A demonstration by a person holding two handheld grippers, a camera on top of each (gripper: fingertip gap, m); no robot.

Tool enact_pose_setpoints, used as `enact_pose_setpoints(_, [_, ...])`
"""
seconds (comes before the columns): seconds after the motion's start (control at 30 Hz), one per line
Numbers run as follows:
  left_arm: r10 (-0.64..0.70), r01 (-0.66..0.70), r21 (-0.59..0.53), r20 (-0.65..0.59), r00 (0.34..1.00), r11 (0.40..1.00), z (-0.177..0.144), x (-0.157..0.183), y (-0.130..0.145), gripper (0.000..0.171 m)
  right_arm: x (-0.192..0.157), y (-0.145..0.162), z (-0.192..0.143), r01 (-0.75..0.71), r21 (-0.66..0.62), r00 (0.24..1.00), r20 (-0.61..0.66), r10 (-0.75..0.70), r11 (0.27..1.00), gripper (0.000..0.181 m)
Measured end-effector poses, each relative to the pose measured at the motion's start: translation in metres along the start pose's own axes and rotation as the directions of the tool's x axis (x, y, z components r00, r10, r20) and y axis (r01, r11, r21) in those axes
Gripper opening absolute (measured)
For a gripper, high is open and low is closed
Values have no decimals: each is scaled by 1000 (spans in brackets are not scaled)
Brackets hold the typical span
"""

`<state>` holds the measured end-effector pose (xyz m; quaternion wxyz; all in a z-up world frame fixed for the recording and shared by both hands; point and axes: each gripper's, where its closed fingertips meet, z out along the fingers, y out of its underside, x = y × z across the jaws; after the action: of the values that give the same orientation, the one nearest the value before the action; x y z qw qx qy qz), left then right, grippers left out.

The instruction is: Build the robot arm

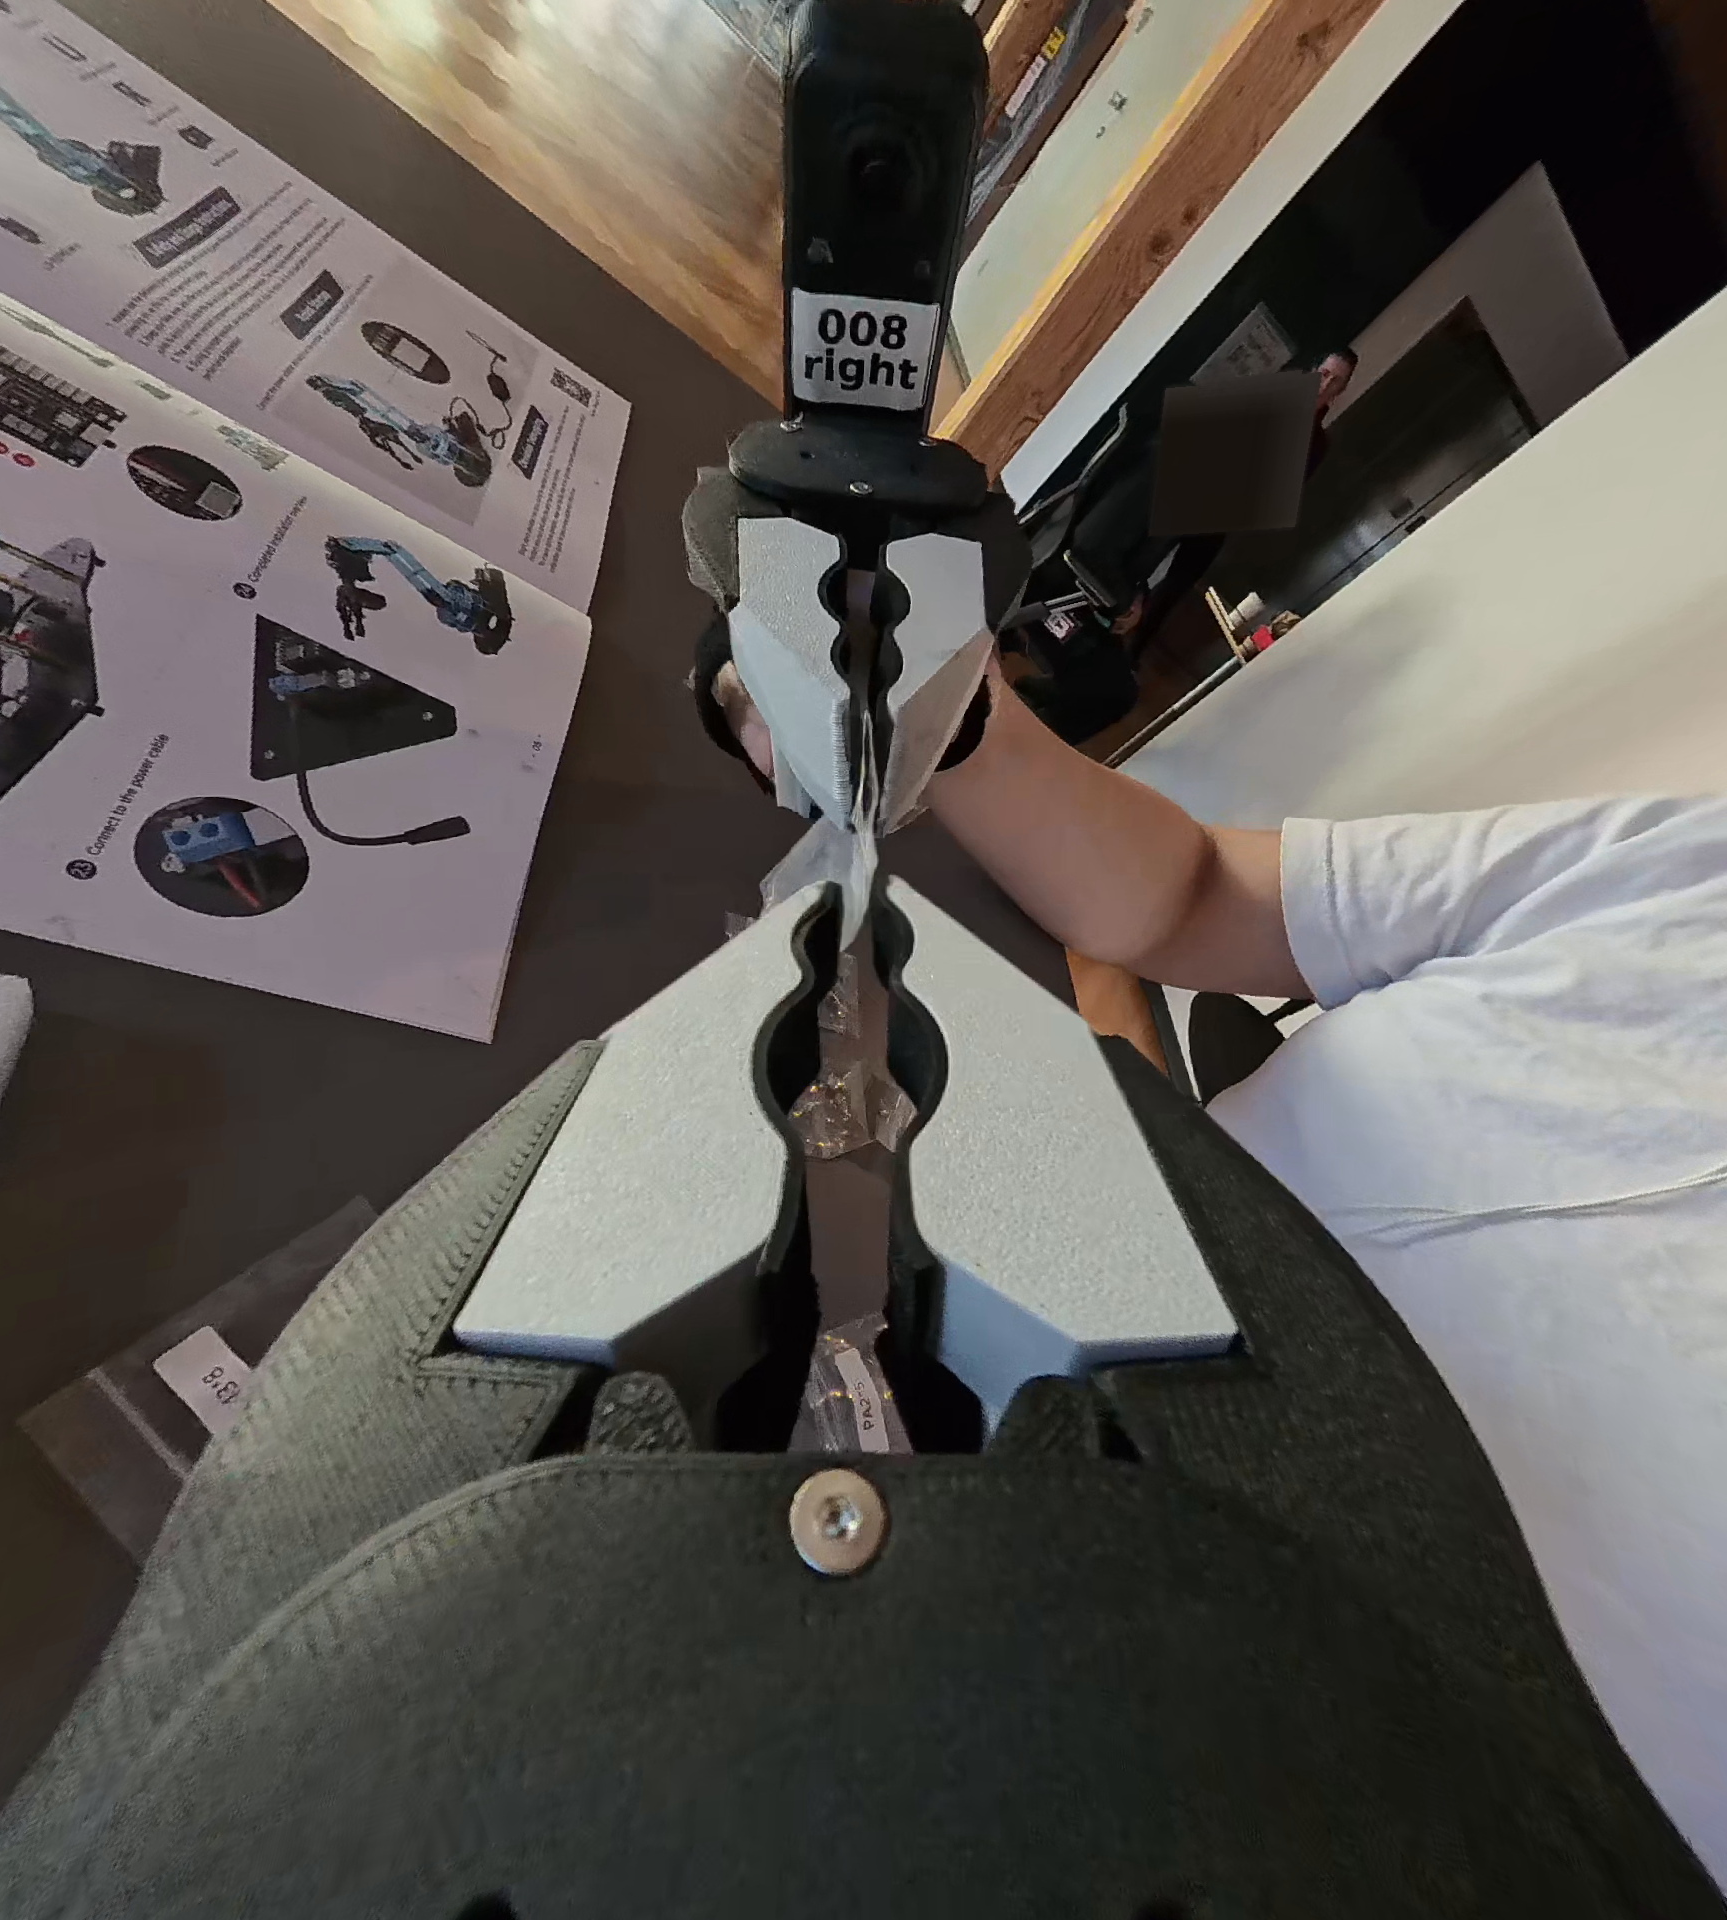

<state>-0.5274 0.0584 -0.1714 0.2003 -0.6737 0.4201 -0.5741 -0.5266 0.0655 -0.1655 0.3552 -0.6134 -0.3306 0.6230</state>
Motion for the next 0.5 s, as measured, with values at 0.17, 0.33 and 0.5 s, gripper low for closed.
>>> enact_pose_setpoints(0.17, [12, -13, -16, -45, 999, 1000, 7, 7, 3, 0, -7, 5, -7, -86, 25, 996, 26, 86, 996, 0])
enact_pose_setpoints(0.33, [54, -61, -64, -110, 993, 996, 25, 27, 11, 0, -28, 17, -22, -94, 42, 995, -39, 95, 995, 0])
enact_pose_setpoints(0.5, [33, -53, -91, -206, 978, 994, 59, 47, 14, 0, -50, 37, -51, -74, -18, 988, -135, 71, 997, 0])
